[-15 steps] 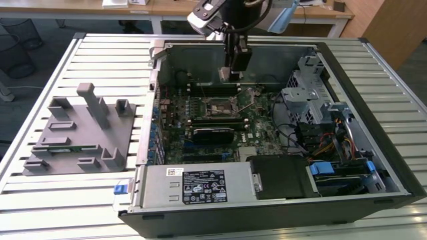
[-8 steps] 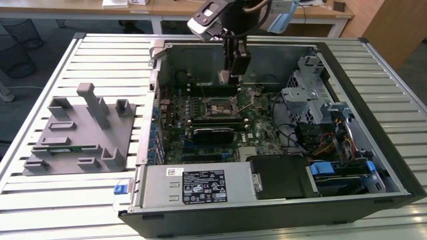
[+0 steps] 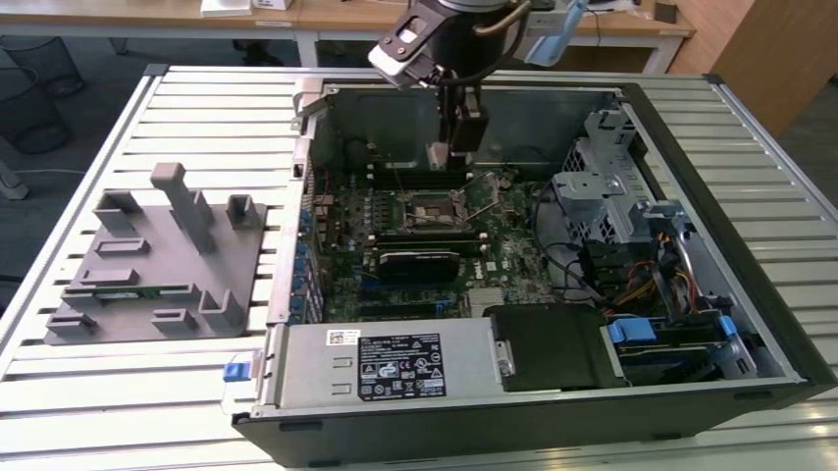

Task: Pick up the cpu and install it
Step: 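Place the cpu into insertion slot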

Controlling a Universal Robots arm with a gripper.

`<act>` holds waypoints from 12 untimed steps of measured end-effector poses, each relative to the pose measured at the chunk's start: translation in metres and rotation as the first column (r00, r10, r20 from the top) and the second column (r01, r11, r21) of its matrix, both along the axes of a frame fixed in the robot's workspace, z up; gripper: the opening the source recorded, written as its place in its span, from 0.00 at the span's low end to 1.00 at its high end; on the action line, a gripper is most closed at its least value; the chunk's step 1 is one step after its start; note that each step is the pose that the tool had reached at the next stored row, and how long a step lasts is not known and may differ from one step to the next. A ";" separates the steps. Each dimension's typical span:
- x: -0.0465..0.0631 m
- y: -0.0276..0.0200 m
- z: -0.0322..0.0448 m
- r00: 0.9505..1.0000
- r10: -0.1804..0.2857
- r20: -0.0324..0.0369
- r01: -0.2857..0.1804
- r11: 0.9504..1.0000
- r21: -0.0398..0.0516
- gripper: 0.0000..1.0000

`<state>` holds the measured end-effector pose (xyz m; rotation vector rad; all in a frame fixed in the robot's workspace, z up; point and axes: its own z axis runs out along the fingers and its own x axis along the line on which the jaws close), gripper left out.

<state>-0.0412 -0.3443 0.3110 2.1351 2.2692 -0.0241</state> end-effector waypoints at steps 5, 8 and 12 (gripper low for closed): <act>0.000 0.0058 -0.0091 1.000 -0.007 0.000 0.007 1.000 0.000 0.53; -0.001 0.0058 -0.0146 1.000 -0.007 0.000 0.007 1.000 0.000 0.53; -0.003 0.0058 -0.0217 1.000 -0.006 0.000 0.006 1.000 -0.001 0.53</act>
